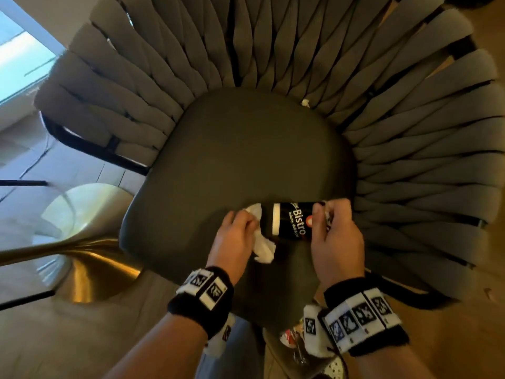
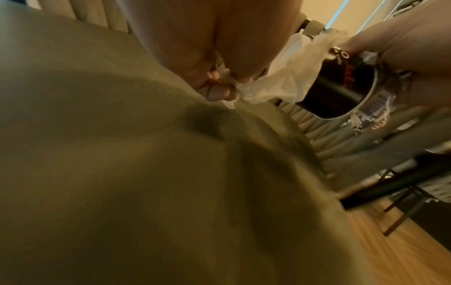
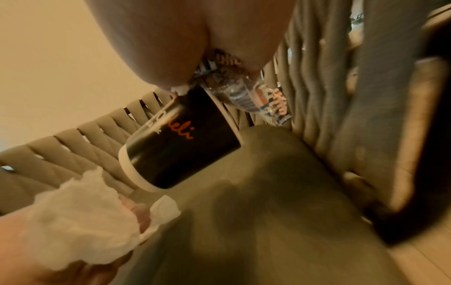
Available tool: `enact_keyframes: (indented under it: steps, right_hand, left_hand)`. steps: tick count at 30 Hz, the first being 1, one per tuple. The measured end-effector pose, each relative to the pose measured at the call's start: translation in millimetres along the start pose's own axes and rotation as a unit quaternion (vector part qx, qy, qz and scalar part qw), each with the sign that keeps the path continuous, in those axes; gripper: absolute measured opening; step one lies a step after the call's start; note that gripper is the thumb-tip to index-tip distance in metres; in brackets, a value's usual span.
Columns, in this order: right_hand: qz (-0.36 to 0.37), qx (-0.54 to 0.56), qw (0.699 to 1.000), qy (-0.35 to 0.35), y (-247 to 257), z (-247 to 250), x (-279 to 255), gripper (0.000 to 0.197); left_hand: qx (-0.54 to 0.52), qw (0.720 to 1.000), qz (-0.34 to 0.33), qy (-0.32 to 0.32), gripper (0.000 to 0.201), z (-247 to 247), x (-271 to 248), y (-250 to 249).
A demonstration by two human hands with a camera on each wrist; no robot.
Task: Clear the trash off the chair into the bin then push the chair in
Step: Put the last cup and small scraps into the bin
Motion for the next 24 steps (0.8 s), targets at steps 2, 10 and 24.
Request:
enact_keyframes:
  steps: [2,10,24]
  right_hand:
    - [-0.006,0.008,1.0,0.024,-13,12,-40,0.009]
    - [-0.096,-0.03,0.98,0.169,-137,46,-186,0.008]
    - [-0.061,-0.143,0.922,0.354,-336,-86,-179,0.037]
  left_hand:
    - [0.021,1.0,-0.02,0.011,0.017,-20,-43,4]
    - [-0.015,0.994,0.011,0.108,0.024,-136,-187,13]
    - [0.114,0.967,0.168,0.154,0.05,-339,-180,101]
Point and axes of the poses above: each hand's wrist, its own x-axis towards the middle knuckle, its own z-axis out of the back of the hand, y = z × x, the point moved 2 cm from there along x, towards the middle knuckle, and after that the axes turned 7 degrees about x, right-handed, at the moved point
